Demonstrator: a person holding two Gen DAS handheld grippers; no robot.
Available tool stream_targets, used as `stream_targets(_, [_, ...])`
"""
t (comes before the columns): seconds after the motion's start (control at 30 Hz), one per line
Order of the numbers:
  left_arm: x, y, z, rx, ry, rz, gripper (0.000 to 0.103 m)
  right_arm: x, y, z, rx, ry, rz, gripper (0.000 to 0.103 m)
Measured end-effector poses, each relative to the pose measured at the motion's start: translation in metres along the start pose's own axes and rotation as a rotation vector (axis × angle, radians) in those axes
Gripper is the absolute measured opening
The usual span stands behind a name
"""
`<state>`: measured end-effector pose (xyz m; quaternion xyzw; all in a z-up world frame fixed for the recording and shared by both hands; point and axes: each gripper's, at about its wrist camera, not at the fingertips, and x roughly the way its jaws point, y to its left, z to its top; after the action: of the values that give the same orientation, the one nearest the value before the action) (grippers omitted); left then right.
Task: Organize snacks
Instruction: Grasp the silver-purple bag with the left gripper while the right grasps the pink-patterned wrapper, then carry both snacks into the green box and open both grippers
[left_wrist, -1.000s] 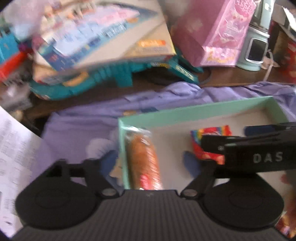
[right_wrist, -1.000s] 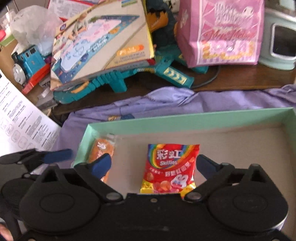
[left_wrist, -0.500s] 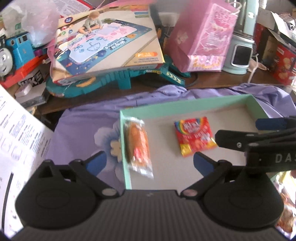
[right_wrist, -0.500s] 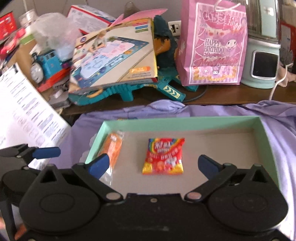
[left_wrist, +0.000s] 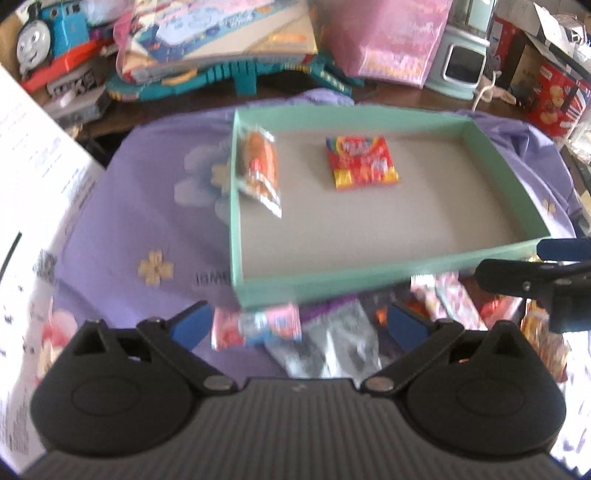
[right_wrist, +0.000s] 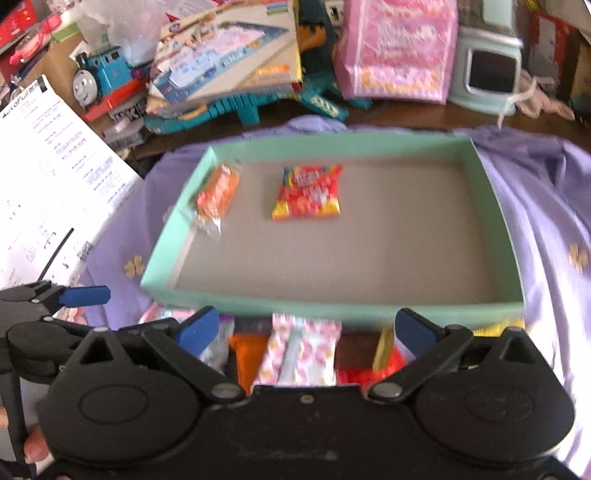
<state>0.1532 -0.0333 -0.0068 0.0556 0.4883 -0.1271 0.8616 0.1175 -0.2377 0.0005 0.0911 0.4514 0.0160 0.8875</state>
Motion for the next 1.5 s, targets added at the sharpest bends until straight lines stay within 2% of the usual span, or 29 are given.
stream_targets(0.03, [0.001,0.0,-0.005,-0.009,0.011,0.0,0.103,0.0,-0.002,-0.005,0.016,0.01,0.008,0.103])
stream_targets(0.1, [0.004,0.0,-0.012,-0.023,0.029,-0.005,0.103,0.001,-0.004,-0.013,0.031,0.019,0.013,0.094])
stream_targets(0.17, [0.008,-0.003,-0.018,-0.027,0.05,-0.006,0.103,0.002,-0.004,-0.019,0.032,0.028,0.0,0.092])
stream_targets(0.23, [0.013,-0.006,-0.021,-0.026,0.067,0.001,0.103,0.008,-0.008,-0.021,0.052,0.048,0.014,0.084])
stream_targets(0.63, [0.048,-0.021,-0.025,-0.051,0.136,-0.004,0.103,0.04,-0.021,-0.025,0.132,0.105,0.056,0.082])
stream_targets(0.8, [0.056,-0.018,-0.027,-0.079,0.141,-0.01,0.102,0.045,-0.017,-0.025,0.117,0.098,0.058,0.082])
stream_targets(0.87, [0.058,-0.015,-0.027,-0.102,0.146,-0.023,0.097,0.045,-0.014,-0.025,0.098,0.087,0.047,0.078])
stream_targets(0.93, [0.059,-0.013,-0.028,-0.113,0.163,-0.046,0.082,0.044,-0.01,-0.026,0.061,0.077,0.028,0.059])
stream_targets(0.97, [0.06,-0.014,-0.029,-0.109,0.166,-0.048,0.081,0.043,-0.009,-0.026,0.057,0.086,0.037,0.041])
stream_targets(1.03, [0.056,-0.017,-0.031,-0.078,0.147,-0.044,0.065,0.043,-0.01,-0.027,0.073,0.093,0.054,0.039])
stream_targets(1.07, [0.054,-0.019,-0.032,-0.061,0.141,-0.036,0.064,0.043,-0.01,-0.028,0.072,0.09,0.054,0.038])
stream_targets(1.13, [0.051,-0.021,-0.033,-0.04,0.136,-0.045,0.055,0.043,-0.011,-0.029,0.08,0.092,0.064,0.038])
stream_targets(1.23, [0.049,-0.021,-0.034,-0.03,0.134,-0.053,0.048,0.046,-0.012,-0.029,0.097,0.113,0.086,0.039])
stream_targets(1.33, [0.045,-0.018,-0.036,-0.043,0.129,-0.063,0.045,0.043,-0.008,-0.032,0.085,0.095,0.083,0.037])
stream_targets(1.5, [0.029,-0.011,-0.045,-0.028,0.113,-0.064,0.043,0.03,-0.01,-0.037,0.07,0.07,0.073,0.036])
